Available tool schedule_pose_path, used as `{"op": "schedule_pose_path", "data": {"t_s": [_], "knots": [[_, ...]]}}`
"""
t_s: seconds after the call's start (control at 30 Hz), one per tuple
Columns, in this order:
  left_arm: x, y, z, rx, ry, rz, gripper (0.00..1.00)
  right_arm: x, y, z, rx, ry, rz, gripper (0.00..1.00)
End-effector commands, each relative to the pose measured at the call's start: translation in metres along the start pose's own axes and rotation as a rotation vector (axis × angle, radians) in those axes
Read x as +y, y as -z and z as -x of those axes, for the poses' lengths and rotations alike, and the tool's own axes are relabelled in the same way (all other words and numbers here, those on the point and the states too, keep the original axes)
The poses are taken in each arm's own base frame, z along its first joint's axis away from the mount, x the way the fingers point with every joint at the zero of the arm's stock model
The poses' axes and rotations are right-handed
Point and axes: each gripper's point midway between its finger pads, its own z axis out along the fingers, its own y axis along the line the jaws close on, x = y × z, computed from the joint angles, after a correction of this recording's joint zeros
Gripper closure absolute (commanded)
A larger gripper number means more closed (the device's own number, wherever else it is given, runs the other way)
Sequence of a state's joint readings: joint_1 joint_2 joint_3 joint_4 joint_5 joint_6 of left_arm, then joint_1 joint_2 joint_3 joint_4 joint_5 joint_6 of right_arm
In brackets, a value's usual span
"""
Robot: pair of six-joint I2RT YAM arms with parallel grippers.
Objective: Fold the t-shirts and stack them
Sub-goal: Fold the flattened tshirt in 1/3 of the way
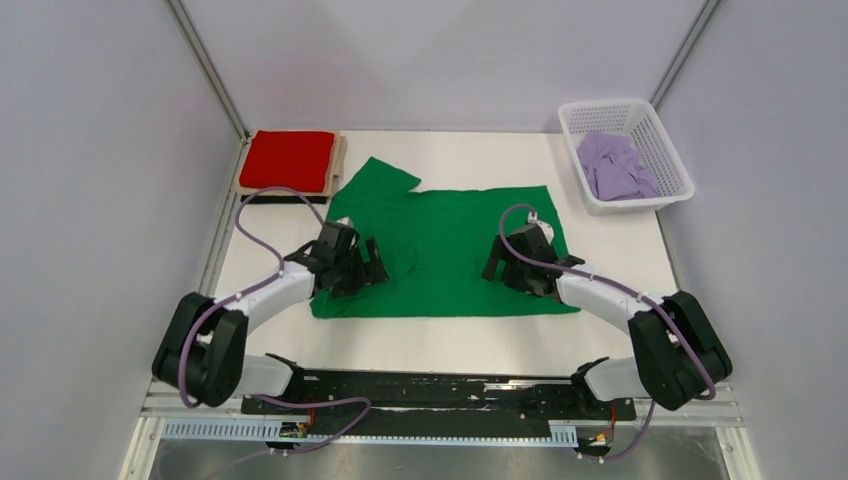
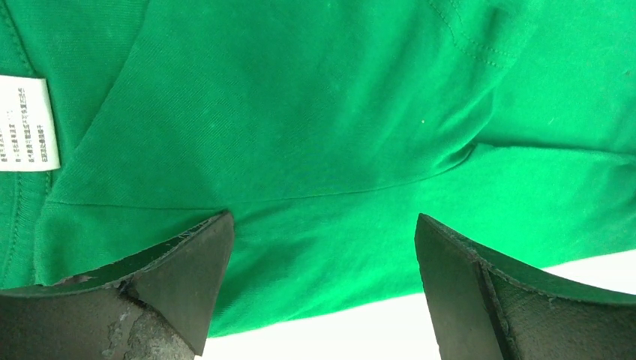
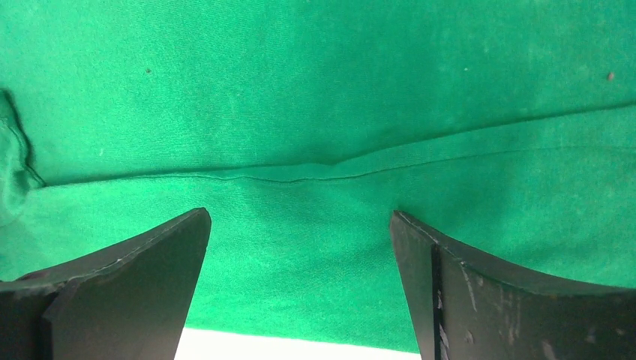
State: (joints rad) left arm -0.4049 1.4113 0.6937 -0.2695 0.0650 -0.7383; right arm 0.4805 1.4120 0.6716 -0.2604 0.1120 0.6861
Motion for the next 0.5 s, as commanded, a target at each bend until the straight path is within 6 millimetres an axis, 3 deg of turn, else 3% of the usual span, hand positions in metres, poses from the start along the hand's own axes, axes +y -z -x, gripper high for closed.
{"op": "schedule_pose_path", "data": {"t_s": [0.0, 0.13, 0.3, 0.47], "knots": [[0.06, 0.026, -0.085, 0.199, 0.051, 0.183, 0.0, -0.043, 0.022, -0.093, 0.295, -0.069, -0.113, 0.0], [0.048, 0.035, -0.098, 0.208, 0.057, 0.112, 0.0, -0.04, 0.034, -0.113, 0.338, -0.095, -0.099, 0.0], [0.048, 0.051, -0.108, 0.213, 0.037, 0.153, 0.0, -0.059, 0.041, -0.112, 0.293, -0.158, -0.204, 0.0], [0.043, 0.049, -0.115, 0.231, 0.021, 0.13, 0.0, -0.064, 0.053, -0.124, 0.326, -0.24, -0.215, 0.0]]}}
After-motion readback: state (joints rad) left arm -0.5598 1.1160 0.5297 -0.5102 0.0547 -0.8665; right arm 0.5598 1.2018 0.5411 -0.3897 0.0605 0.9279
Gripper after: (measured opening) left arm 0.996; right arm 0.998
